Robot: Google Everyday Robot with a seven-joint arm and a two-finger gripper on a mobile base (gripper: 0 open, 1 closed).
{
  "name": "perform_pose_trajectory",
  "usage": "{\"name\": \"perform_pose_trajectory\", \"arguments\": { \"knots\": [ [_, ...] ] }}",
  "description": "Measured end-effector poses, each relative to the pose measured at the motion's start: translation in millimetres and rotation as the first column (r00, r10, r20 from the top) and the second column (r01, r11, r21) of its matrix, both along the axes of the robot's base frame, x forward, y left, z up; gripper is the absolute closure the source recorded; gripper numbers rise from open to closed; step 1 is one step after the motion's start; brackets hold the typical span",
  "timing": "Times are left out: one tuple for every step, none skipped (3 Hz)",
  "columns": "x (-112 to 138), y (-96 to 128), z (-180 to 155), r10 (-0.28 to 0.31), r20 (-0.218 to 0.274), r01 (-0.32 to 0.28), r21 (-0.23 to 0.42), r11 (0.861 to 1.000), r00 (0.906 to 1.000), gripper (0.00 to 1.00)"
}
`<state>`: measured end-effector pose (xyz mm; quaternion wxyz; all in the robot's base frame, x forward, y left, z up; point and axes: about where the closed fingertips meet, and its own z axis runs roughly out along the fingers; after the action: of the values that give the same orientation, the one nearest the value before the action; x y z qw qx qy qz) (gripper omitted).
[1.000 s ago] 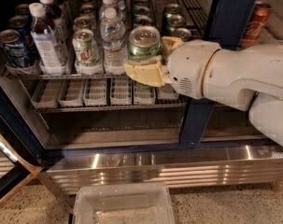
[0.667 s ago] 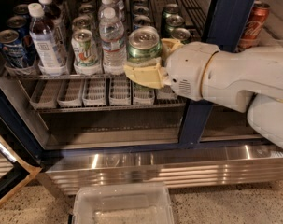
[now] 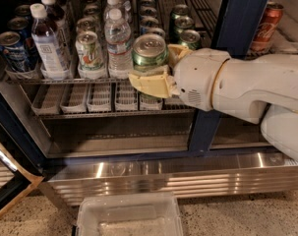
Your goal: Pick green can from top shelf of fridge
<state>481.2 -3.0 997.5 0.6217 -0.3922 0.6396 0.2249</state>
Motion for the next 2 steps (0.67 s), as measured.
{"name": "perform_pose_trajectory", "arguments": {
  "knots": [
    [-26,13,-4,0.113,-0.029,-0.114,-0.042,0.993,0.9932,1.0],
    [-74,23,0,0.281,-0.014,-0.28,-0.15,0.948,0.9596,1.0]
  ]
}}
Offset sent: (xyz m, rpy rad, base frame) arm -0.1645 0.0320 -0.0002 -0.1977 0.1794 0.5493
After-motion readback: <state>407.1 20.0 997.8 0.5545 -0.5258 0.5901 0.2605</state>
